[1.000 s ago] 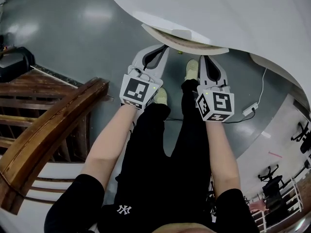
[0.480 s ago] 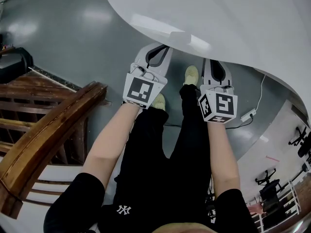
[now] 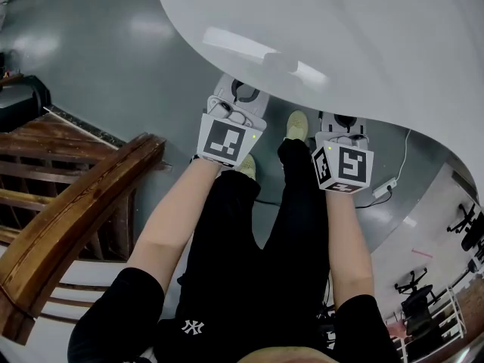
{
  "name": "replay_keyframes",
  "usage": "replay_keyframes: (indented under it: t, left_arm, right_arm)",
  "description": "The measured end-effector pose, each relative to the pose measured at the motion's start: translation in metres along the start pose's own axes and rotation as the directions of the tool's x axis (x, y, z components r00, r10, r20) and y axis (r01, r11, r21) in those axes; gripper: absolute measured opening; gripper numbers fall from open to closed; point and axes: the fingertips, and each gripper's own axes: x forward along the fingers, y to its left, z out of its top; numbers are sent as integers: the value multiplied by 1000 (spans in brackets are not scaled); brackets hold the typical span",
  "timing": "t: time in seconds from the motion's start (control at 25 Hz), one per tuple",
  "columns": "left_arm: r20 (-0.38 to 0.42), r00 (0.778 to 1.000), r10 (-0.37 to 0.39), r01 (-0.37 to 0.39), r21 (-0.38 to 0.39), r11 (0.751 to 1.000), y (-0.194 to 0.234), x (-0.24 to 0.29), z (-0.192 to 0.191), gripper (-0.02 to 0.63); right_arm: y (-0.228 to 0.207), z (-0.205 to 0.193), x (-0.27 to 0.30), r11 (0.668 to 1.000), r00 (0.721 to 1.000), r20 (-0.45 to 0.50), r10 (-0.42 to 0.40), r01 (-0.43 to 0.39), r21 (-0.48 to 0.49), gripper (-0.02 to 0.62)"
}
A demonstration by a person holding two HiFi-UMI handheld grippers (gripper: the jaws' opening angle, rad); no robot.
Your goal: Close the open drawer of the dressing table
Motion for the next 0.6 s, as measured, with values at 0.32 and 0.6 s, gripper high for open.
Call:
replay_keyframes:
  t: [0.32,0.6]
  left_arm:
    - [25,1000,8,-9,20,1000,8,14,6,10]
    - [56,998,13,-14,27,1000,10,19,10,9]
  right_arm:
    - [-8,8,13,1000,1000,20,-9,10,-21,15]
    - [-10,13,17,999,998,54,-13,15,-49,17]
